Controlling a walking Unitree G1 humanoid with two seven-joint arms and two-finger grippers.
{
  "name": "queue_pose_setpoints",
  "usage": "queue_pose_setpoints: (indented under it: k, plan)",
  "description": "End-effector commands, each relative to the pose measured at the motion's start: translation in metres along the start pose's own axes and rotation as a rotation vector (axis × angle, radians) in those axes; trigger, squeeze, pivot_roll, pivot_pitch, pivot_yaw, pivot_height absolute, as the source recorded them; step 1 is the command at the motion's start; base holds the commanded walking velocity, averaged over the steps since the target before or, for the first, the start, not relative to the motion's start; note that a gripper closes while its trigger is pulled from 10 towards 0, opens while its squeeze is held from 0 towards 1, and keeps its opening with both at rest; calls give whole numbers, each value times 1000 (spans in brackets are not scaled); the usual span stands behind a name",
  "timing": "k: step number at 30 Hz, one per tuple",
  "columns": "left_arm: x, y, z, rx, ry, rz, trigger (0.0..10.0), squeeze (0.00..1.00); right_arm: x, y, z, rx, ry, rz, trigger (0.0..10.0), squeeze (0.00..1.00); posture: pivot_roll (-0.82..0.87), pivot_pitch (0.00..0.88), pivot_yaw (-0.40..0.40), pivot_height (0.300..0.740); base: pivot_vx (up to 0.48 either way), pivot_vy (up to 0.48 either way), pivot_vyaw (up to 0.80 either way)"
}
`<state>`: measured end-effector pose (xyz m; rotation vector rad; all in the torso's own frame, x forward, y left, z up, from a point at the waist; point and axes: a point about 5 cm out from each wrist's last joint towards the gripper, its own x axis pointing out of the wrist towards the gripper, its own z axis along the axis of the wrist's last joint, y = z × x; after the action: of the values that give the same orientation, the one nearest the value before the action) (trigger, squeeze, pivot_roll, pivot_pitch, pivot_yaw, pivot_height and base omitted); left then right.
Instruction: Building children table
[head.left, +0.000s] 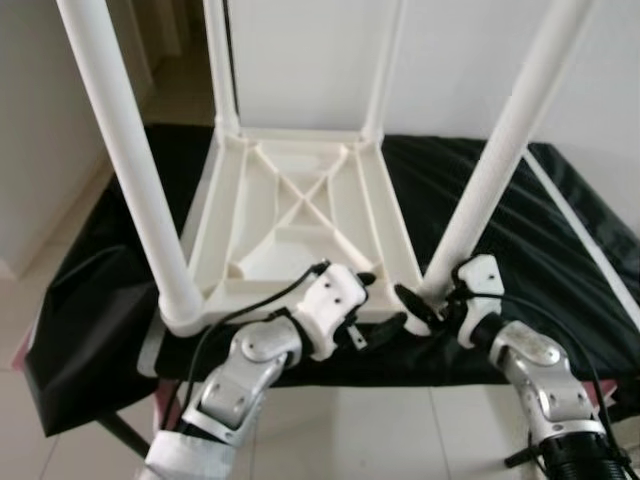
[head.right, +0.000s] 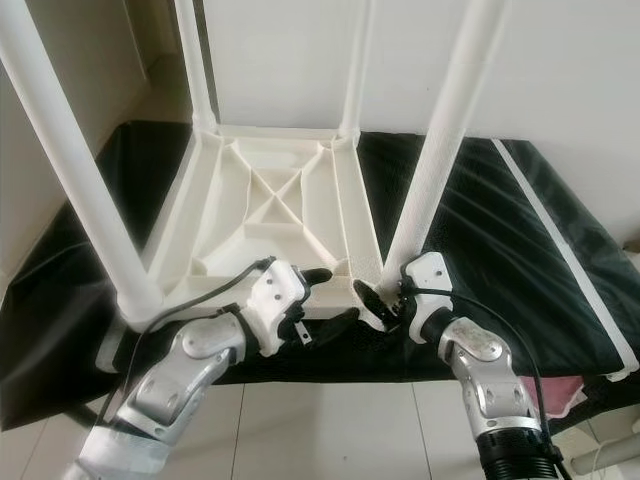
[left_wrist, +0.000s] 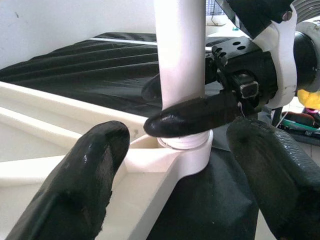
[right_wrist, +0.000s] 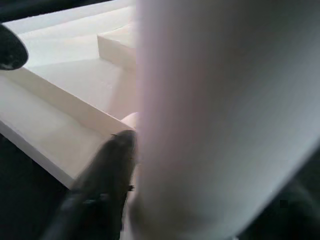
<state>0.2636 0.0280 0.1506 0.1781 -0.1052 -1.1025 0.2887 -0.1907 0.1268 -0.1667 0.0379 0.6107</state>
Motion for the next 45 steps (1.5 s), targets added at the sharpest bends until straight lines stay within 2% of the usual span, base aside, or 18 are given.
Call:
queue_pose_setpoints:
  k: [1,8,9,10,21,25,29,31,34,37,41,44,45]
  plan:
    - [2,1,-1,-12,8,19,10000,0,0,4,-8,0,34,46,0,0,-44,0,-49,740,0,0,0]
    - [2,-1,-2,-10,8,18,10000,0,-4,1,-11,-6,53,80,0,0,-43,0,-50,740,0,0,0]
    - [2,-1,-2,-10,9,17,10000,0,-4,1,-12,-4,58,78,2627,0,-43,0,-50,740,0,0,0]
    - [1,-1,-2,-9,9,17,10000,0,-5,0,-12,-3,62,80,10000,0,-45,1,-50,740,0,0,0]
    - [2,-3,-7,9,35,15,10000,0,-3,4,-15,36,65,-17,10000,0,-44,13,-53,740,0,0,0]
    - [-2,-5,-12,18,47,8,10000,0,-7,5,-10,34,89,-197,10000,0,-41,26,-50,740,0,0,0]
    - [-4,-5,-13,22,48,5,10000,0,-8,8,-8,52,86,-262,10000,0,-45,27,-44,740,0,0,0]
    - [-4,-5,-14,19,56,-10,10000,0,-4,16,-9,129,73,-359,10000,0,-55,34,-34,740,0,0,0]
    - [-3,-7,-15,-12,66,-50,10000,0,-1,22,-9,164,65,-404,10000,0,-57,34,-31,740,0,0,0]
    - [-4,-11,-14,-5,65,-83,10000,0,3,28,-10,187,62,-452,10000,0,-57,36,-29,740,0,0,0]
    - [-4,-10,-14,0,69,-89,10000,0,5,33,-16,245,81,-692,10000,0,-55,33,-29,740,0,0,0]
    - [-4,-10,-14,0,69,-89,10000,0,5,33,-16,245,81,-692,10000,0,-55,33,-29,740,0,0,0]
    - [-5,-8,-14,0,70,-80,10000,0,8,38,-17,255,97,-715,10000,0,-55,32,-29,740,0,0,0]
